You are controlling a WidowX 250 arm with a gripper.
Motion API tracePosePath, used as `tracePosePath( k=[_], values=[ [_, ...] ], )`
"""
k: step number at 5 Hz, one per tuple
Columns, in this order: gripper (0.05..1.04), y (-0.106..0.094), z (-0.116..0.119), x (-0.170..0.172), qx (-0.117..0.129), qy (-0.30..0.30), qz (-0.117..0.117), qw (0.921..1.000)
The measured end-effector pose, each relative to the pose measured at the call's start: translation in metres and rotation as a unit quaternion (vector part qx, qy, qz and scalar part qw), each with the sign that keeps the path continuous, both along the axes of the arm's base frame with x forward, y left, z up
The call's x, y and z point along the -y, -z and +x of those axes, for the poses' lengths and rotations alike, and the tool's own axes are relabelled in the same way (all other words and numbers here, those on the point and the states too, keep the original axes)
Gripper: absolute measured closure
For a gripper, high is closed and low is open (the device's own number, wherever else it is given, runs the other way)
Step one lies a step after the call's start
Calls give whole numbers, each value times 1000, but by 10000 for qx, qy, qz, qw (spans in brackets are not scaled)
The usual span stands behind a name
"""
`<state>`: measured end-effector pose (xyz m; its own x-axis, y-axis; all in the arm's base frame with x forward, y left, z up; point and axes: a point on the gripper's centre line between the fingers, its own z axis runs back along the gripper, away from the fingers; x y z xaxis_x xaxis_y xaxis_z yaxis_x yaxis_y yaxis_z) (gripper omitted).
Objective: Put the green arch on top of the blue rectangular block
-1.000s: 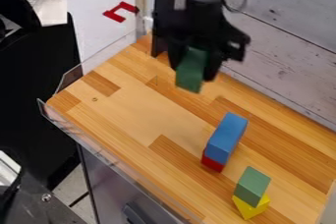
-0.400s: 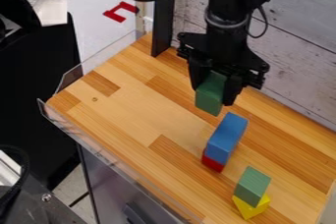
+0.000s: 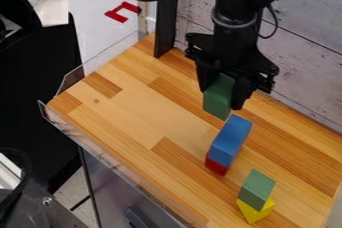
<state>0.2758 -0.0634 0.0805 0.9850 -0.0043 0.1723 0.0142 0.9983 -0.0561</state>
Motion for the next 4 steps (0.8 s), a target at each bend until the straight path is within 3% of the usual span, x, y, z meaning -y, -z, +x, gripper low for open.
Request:
tracePosePath(
  k=[2,4],
  values=[
    [495,23,-3,14,-397,218,-28,9990],
    [495,40,-1,20,-595,146,-10,9981]
  ],
)
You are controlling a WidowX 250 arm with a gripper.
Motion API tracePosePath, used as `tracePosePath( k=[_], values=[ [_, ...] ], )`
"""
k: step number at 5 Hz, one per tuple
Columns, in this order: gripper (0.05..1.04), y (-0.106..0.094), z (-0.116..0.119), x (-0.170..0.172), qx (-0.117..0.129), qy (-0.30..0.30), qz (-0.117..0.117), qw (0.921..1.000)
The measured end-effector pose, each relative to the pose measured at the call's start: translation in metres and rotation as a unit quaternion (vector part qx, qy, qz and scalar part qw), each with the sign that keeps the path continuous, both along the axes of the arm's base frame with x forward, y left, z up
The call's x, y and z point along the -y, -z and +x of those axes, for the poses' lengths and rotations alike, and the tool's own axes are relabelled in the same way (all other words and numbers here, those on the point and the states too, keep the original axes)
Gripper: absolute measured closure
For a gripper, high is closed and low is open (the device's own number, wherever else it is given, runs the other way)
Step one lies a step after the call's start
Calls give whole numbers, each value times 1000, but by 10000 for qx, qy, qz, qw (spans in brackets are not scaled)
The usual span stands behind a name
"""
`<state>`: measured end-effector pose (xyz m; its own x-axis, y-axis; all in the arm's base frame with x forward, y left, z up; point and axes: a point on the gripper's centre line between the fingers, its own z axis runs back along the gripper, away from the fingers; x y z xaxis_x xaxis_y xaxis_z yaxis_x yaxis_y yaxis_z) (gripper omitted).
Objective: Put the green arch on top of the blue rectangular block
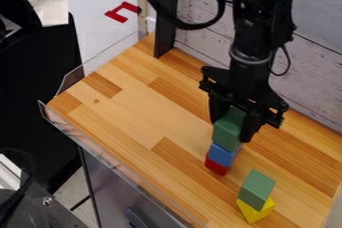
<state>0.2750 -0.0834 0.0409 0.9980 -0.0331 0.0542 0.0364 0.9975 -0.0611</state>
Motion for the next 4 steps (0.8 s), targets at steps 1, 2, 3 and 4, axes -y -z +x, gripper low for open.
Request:
tracePosePath(
  k=[1,2,3,4],
  values=[
    [495,0,-1,0,-35,-83,3,10000],
    [495,0,-1,0,-38,-154,5,9999],
    [441,1,-3,-1,-93,-198,17,9998],
    [150,1,-6,-3,-188,-264,56,9995]
  ],
)
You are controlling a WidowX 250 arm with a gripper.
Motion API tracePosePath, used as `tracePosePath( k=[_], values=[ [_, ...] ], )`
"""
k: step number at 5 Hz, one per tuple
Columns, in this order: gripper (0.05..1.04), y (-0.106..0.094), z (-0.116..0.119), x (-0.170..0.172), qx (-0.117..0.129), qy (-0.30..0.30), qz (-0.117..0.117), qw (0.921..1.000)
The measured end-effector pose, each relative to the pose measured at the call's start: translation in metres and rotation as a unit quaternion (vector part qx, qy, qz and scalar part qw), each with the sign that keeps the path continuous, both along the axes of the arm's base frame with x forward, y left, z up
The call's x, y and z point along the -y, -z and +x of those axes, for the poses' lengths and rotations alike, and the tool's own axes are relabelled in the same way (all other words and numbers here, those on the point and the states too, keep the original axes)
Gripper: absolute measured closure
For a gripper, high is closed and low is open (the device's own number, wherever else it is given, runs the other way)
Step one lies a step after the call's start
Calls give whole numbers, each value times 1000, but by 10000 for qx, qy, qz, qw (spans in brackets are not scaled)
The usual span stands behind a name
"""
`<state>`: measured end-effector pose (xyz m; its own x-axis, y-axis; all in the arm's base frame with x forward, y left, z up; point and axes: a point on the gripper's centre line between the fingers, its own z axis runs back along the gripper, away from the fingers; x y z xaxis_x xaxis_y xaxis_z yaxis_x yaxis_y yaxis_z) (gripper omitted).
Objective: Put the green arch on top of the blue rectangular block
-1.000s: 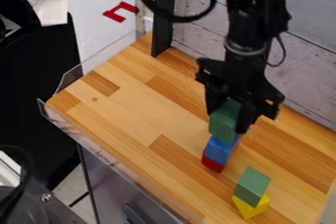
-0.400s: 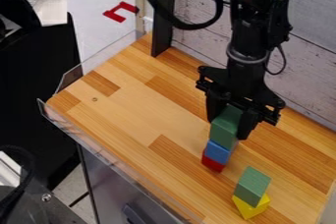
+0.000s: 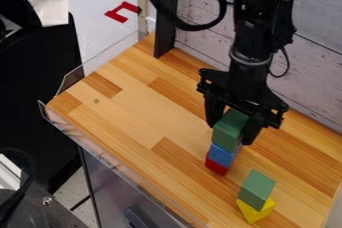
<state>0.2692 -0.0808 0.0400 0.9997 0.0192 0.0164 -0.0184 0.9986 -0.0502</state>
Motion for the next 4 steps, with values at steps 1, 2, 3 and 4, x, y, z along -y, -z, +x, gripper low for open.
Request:
tracePosePath(
  k=[1,2,3,4],
  values=[
    [81,0,-1,-1,-23,-74,16,10000],
    [83,0,0,-1,-25,-136,-16,9999],
    [83,-20,1,0,271,-110,-100,9995],
    [83,-38,-4,-1,390,-127,-160,9990]
  ],
)
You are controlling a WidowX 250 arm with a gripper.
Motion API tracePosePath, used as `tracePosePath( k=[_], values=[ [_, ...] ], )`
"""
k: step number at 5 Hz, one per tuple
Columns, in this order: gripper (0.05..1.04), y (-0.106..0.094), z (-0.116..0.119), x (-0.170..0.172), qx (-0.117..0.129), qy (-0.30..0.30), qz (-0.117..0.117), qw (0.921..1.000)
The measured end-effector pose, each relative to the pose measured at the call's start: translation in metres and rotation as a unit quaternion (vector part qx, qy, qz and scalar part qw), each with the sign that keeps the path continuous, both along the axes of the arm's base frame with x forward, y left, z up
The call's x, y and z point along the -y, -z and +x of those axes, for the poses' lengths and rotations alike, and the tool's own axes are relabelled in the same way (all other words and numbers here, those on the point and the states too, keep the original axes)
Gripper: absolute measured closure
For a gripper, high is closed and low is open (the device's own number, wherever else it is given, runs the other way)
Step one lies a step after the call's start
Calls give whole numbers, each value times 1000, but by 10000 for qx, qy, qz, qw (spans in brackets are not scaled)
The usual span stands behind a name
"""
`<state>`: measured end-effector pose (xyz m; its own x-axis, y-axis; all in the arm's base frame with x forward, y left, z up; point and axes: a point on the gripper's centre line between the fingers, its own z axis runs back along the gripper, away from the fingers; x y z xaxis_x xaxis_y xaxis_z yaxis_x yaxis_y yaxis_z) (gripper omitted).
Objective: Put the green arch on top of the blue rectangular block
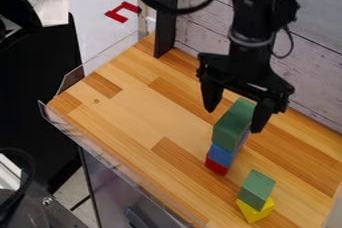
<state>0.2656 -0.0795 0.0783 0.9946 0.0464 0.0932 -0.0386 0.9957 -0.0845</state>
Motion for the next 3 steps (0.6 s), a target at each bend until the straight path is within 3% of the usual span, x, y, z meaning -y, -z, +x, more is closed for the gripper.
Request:
tracePosePath(
  k=[1,2,3],
  values=[
    [83,-11,-4,-5,-18,-6,-38,10000],
    [83,-5,-1,-26,53,-453,123,9989],
    [83,14,-9,-51,-120,-1003,66,9949]
  ],
)
